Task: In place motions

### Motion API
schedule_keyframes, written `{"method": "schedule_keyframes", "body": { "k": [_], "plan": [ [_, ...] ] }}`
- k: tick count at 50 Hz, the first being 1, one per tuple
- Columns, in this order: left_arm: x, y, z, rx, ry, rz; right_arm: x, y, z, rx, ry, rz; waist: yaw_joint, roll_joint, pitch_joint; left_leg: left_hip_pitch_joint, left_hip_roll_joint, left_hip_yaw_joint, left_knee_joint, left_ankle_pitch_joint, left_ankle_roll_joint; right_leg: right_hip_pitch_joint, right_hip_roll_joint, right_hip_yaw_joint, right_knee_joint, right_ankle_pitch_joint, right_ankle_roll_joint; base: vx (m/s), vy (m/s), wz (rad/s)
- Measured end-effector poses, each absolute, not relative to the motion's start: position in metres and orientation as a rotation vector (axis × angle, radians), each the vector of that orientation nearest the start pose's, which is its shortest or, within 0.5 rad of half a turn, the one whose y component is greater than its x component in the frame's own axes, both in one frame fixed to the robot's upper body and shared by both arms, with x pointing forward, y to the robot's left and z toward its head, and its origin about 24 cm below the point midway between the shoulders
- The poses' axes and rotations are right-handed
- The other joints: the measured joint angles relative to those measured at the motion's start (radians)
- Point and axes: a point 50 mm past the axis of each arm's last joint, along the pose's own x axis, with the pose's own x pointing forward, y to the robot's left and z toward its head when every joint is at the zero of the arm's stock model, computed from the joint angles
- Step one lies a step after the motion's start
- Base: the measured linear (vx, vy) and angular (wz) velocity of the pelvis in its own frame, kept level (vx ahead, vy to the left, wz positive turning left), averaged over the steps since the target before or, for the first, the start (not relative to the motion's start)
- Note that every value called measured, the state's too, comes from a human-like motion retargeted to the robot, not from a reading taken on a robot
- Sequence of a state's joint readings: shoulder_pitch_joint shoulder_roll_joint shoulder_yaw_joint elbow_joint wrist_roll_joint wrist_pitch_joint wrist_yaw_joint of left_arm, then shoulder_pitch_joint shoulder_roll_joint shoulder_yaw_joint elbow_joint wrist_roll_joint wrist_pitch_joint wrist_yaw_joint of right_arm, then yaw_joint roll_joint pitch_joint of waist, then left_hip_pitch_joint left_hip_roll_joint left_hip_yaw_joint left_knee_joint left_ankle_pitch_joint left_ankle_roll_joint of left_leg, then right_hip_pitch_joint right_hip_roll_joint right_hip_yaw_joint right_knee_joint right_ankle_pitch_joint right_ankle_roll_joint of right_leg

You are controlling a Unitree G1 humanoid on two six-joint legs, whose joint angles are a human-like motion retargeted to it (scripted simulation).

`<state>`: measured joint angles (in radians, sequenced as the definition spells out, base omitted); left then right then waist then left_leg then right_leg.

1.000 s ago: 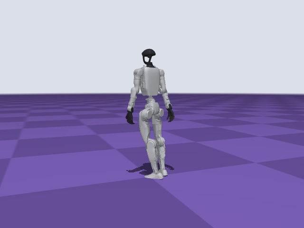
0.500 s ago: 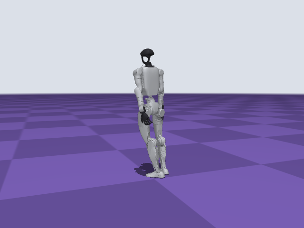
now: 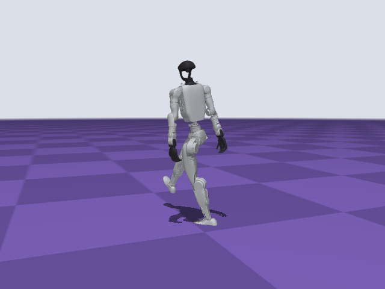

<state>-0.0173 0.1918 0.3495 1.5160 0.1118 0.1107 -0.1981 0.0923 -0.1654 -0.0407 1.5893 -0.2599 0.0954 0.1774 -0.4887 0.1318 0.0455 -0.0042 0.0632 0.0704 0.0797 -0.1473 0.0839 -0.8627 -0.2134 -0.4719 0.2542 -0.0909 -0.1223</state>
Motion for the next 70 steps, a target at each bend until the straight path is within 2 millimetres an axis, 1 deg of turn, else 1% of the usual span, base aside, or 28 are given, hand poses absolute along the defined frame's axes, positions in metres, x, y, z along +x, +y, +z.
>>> {"method": "schedule_keyframes", "body": {
  "k": [3,5,10,12,15,18,20,21,25,27,29,30,32,33,35,36,38,41,43,45,51,52,55,57,58,60,63,70],
  "plan": [
    [0.037,0.219,-0.173,-0.166,1.538,0.134,-0.054,-0.206,-0.172,-0.068,1.83,0.117,-0.068,0.033,0.047,-0.031,0.037,-0.064,0.035,0.008,0.016,-0.14,-0.074,0.056,0.037,0.005,-0.022,-0.03,-0.03,1.01],
    [0.045,0.214,-0.174,-0.157,1.518,0.101,-0.064,-0.203,-0.17,-0.04,1.859,0.102,-0.093,0.052,0.064,-0.047,0.062,-0.097,0.05,0.012,0.018,-0.2,-0.096,0.107,0.03,0.009,-0.032,0.05,-0.08,0.73],
    [0.056,0.202,-0.175,-0.149,1.446,0.025,-0.078,-0.198,-0.167,-0.013,1.923,0.113,-0.065,0.044,0.051,-0.051,0.059,-0.108,0.067,0.011,0.016,-0.192,-0.122,0.1,0.001,0.007,-0.033,0.1,-0.12,0.16],
    [0.052,0.199,-0.176,-0.146,1.451,0.018,-0.076,-0.196,-0.168,-0.015,1.919,0.139,-0.047,0.025,0.043,-0.034,0.044,-0.094,0.06,0.014,0.013,-0.125,-0.119,0.08,-0.001,0.009,-0.02,0.12,-0.11,-0.02],
    [0.032,0.194,-0.178,-0.155,1.5,0.023,-0.072,-0.194,-0.17,-0.038,1.88,0.162,-0.029,0.01,0.022,-0.005,0.034,-0.069,0.035,0.02,0.005,0.036,-0.104,0.005,-0.011,0.011,0.006,0.14,-0.1,-0.04],
    [0.005,0.192,-0.179,-0.177,1.582,0.044,-0.058,-0.195,-0.174,-0.073,1.812,0.162,0.017,-0.016,-0.017,0.021,0.002,-0.041,0.019,0.014,0.002,0.222,-0.065,-0.051,-0.008,0.035,0.045,0.17,-0.05,-0.54],
    [-0.01,0.197,-0.177,-0.178,1.659,0.057,-0.041,-0.197,-0.176,-0.086,1.766,0.14,0.116,-0.072,-0.06,0.032,-0.053,0.03,0.02,-0.003,0.002,0.294,-0.034,0.012,0.057,0.055,0.067,0.2,-0.02,-1.5],
    [-0.021,0.197,-0.176,-0.183,1.699,0.073,-0.036,-0.198,-0.176,-0.095,1.753,0.132,0.144,-0.082,-0.088,0.027,-0.066,0.048,0.014,-0.003,-0.002,0.34,-0.02,0.023,0.085,0.068,0.08,0.19,-0.01,-1.31],
    [-0.07,0.19,-0.17,-0.233,1.833,0.145,-0.024,-0.2,-0.177,-0.134,1.711,0.126,0.207,-0.064,-0.177,0.01,-0.064,0.069,-0.026,0.005,-0.018,0.586,0.068,0.007,0.092,0.141,0.129,0.15,0.01,-0.55],
    [-0.089,0.188,-0.167,-0.264,1.879,0.184,-0.008,-0.201,-0.178,-0.148,1.668,0.137,0.239,-0.067,-0.212,-0.001,-0.074,0.094,-0.041,0.003,-0.025,0.678,0.09,0.011,0.068,0.159,0.142,-0.02,0.02,-0.74],
    [-0.103,0.189,-0.163,-0.298,1.907,0.221,0.015,-0.199,-0.179,-0.153,1.609,0.164,0.271,-0.093,-0.245,-0.016,-0.105,0.133,-0.058,0.003,-0.029,0.731,0.097,0.036,0.026,0.158,0.156,-0.12,0.02,-1.05],
    [-0.109,0.191,-0.161,-0.315,1.915,0.241,0.029,-0.197,-0.178,-0.149,1.574,0.187,0.293,-0.116,-0.264,-0.027,-0.128,0.164,-0.069,0.003,-0.028,0.736,0.094,0.069,0.011,0.148,0.173,-0.18,0.01,-1.14],
    [-0.121,0.188,-0.158,-0.346,1.935,0.264,0.049,-0.192,-0.177,-0.167,1.5,0.218,0.301,-0.135,-0.288,-0.042,-0.157,0.189,-0.084,0.004,-0.03,0.771,0.105,0.04,-0.087,0.082,0.178,-0.23,0.01,-0.7],
    [-0.126,0.187,-0.156,-0.361,1.943,0.272,0.059,-0.189,-0.177,-0.174,1.461,0.239,0.298,-0.146,-0.292,-0.043,-0.173,0.196,-0.093,0.006,-0.033,0.778,0.107,0.02,-0.141,0.098,0.165,-0.27,0.03,-0.6],
    [-0.13,0.186,-0.154,-0.383,1.962,0.273,0.075,-0.182,-0.175,-0.185,1.395,0.282,0.329,-0.162,-0.295,-0.043,-0.188,0.243,-0.109,0.01,-0.04,0.773,0.107,0.06,-0.184,0.125,0.175,-0.29,0.06,-0.95],
    [-0.127,0.183,-0.155,-0.386,1.967,0.267,0.081,-0.181,-0.173,-0.189,1.372,0.3,0.344,-0.16,-0.292,-0.049,-0.183,0.261,-0.112,0.013,-0.042,0.759,0.106,0.079,-0.181,0.13,0.18,-0.33,0.05,-0.91],
    [-0.117,0.179,-0.159,-0.386,1.954,0.262,0.093,-0.177,-0.171,-0.204,1.331,0.332,0.345,-0.15,-0.269,-0.053,-0.171,0.269,-0.114,0.021,-0.041,0.744,0.107,0.087,-0.173,0.143,0.177,-0.37,0.0,-0.24],
    [-0.091,0.176,-0.167,-0.384,1.861,0.222,0.103,-0.173,-0.169,-0.245,1.294,0.381,0.318,-0.126,-0.216,-0.05,-0.148,0.258,-0.113,0.027,-0.034,0.745,0.118,0.071,-0.151,0.138,0.158,-0.32,-0.02,0.17],
    [-0.071,0.176,-0.172,-0.37,1.808,0.16,0.1,-0.172,-0.17,-0.274,1.302,0.409,0.301,-0.11,-0.207,-0.059,-0.136,0.249,-0.115,0.033,-0.031,0.74,0.114,0.047,-0.13,0.12,0.164,-0.22,0.02,0.17],
    [-0.051,0.178,-0.175,-0.329,1.769,0.098,0.087,-0.171,-0.173,-0.295,1.34,0.418,0.293,-0.1,-0.215,-0.073,-0.129,0.24,-0.119,0.039,-0.031,0.738,0.105,0.0,-0.114,0.101,0.169,-0.14,0.07,0.22],
    [0.01,0.186,-0.18,-0.211,1.595,0.045,0.024,-0.179,-0.18,-0.241,1.574,0.366,0.305,-0.12,-0.209,-0.081,-0.14,0.203,-0.098,0.046,-0.029,0.769,0.096,-0.055,-0.139,0.112,0.159,-0.1,0.1,0.32],
    [0.019,0.186,-0.18,-0.212,1.569,0.04,0.013,-0.181,-0.18,-0.231,1.617,0.356,0.33,-0.129,-0.209,-0.079,-0.141,0.22,-0.096,0.044,-0.031,0.774,0.1,-0.041,-0.146,0.108,0.153,-0.09,0.09,-1.11],
    [0.038,0.184,-0.179,-0.235,1.505,0.036,-0.012,-0.188,-0.178,-0.223,1.72,0.313,0.538,-0.171,-0.223,-0.07,-0.128,0.409,-0.103,0.024,-0.045,0.745,0.126,0.146,-0.123,0.073,0.147,-0.11,0.1,-2.04],
    [0.045,0.177,-0.179,-0.234,1.486,0.017,-0.027,-0.191,-0.176,-0.191,1.773,0.259,0.39,-0.146,-0.222,-0.092,-0.143,0.234,-0.088,0.046,-0.036,0.767,0.105,-0.034,-0.162,0.105,0.145,-0.13,0.07,3.0],
    [0.046,0.175,-0.179,-0.245,1.479,0.022,-0.033,-0.194,-0.175,-0.194,1.795,0.248,0.326,-0.132,-0.221,-0.101,-0.145,0.172,-0.083,0.055,-0.034,0.781,0.097,-0.097,-0.177,0.114,0.154,-0.13,0.07,2.56],
    [0.045,0.173,-0.179,-0.267,1.477,0.032,-0.038,-0.199,-0.173,-0.21,1.825,0.243,0.33,-0.128,-0.226,-0.105,-0.139,0.192,-0.083,0.053,-0.036,0.782,0.107,-0.078,-0.184,0.108,0.154,-0.12,0.08,0.24],
    [0.033,0.171,-0.18,-0.265,1.52,0.019,-0.039,-0.204,-0.172,-0.219,1.843,0.229,0.313,-0.118,-0.225,-0.11,-0.13,0.192,-0.073,0.05,-0.04,0.78,0.115,-0.081,-0.192,0.112,0.151,-0.13,0.1,-0.16],
    [-0.017,0.168,-0.179,-0.247,1.697,0.026,-0.02,-0.202,-0.175,-0.195,1.779,0.237,0.309,-0.105,-0.212,-0.089,-0.108,0.241,-0.066,0.039,-0.054,0.778,0.134,-0.037,-0.193,0.115,0.142,-0.12,0.09,-0.36]
  ]
}}
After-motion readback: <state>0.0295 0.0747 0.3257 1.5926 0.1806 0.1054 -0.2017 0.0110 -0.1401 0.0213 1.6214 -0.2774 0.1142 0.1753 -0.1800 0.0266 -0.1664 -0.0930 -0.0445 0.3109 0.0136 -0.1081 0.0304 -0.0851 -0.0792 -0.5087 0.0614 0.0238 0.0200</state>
